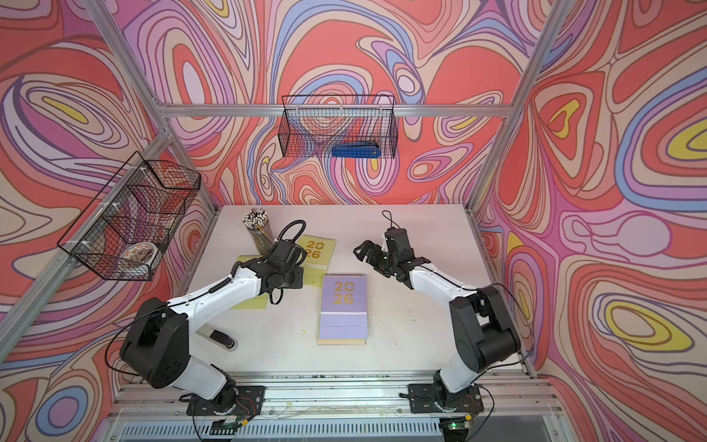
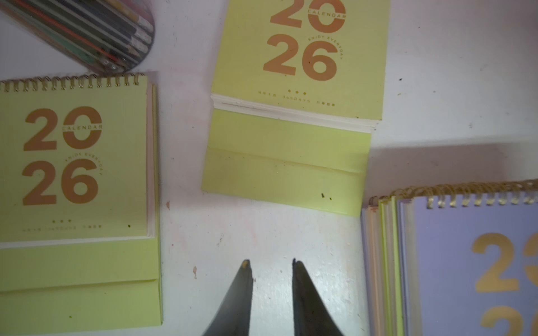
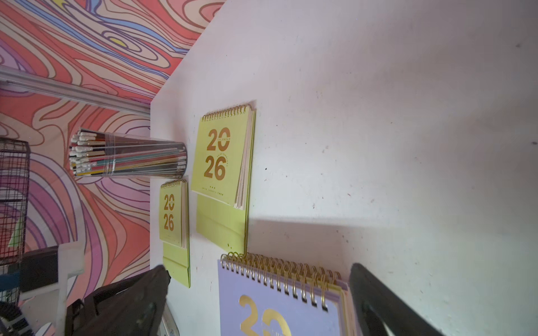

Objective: Stack the calendars
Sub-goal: Pick up the calendar at the center of the board.

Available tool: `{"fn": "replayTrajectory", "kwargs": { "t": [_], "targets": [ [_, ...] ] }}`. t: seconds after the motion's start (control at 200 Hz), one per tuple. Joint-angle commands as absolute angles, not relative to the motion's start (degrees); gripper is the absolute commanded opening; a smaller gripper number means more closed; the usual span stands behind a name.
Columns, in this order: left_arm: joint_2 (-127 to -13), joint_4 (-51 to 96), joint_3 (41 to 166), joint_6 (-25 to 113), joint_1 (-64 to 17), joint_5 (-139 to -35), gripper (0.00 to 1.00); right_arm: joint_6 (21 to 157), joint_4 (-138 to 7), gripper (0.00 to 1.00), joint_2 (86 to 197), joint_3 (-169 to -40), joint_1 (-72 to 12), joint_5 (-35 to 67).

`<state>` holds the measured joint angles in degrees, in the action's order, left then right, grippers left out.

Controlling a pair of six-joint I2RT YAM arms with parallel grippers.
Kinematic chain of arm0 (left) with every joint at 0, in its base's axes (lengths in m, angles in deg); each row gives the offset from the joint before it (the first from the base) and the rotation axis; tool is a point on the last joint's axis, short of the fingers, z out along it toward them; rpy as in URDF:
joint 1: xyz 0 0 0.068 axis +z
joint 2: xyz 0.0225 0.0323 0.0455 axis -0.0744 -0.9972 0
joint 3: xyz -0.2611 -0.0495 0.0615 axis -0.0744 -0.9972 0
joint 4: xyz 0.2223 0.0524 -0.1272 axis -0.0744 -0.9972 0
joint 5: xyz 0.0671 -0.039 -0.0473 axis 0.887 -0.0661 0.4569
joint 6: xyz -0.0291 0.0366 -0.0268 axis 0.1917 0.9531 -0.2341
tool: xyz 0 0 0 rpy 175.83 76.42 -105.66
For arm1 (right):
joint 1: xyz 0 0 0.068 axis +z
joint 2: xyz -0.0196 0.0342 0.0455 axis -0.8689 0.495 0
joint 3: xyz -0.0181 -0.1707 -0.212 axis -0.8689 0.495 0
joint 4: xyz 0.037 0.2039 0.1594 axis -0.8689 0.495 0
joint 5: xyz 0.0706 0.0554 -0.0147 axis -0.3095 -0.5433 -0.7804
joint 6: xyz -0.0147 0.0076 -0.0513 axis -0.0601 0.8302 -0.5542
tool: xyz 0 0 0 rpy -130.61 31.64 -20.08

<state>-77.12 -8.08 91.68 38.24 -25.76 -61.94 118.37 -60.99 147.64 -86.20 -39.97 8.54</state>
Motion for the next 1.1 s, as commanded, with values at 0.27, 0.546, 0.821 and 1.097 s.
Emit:
{"fn": "replayTrajectory", "kwargs": {
  "t": [0.27, 0.546, 0.821, 1.097],
  "targets": [
    [-89.42, -9.93, 101.41, 51.05, -20.84, -52.67, 0.0, 122.06, -58.41, 0.98, 165.85, -103.53, -37.98, 4.94],
    [-98.15, -9.22, 109.37, 55.68, -17.73, -54.14, 0.0, 125.5, -58.19, 0.98, 177.12, -114.49, -37.0, 0.33],
    [-106.08, -14.41, 119.86, 57.18, -14.85, -56.5, 0.0, 127.75, -57.62, 0.98, 182.89, -120.3, -35.97, -1.57],
    [-113.45, -22.72, 129.4, 57.46, -13.09, -60.62, 0.0, 130.64, -58.93, 0.98, 186.71, -122.92, -35.24, -3.08]
  ]
}}
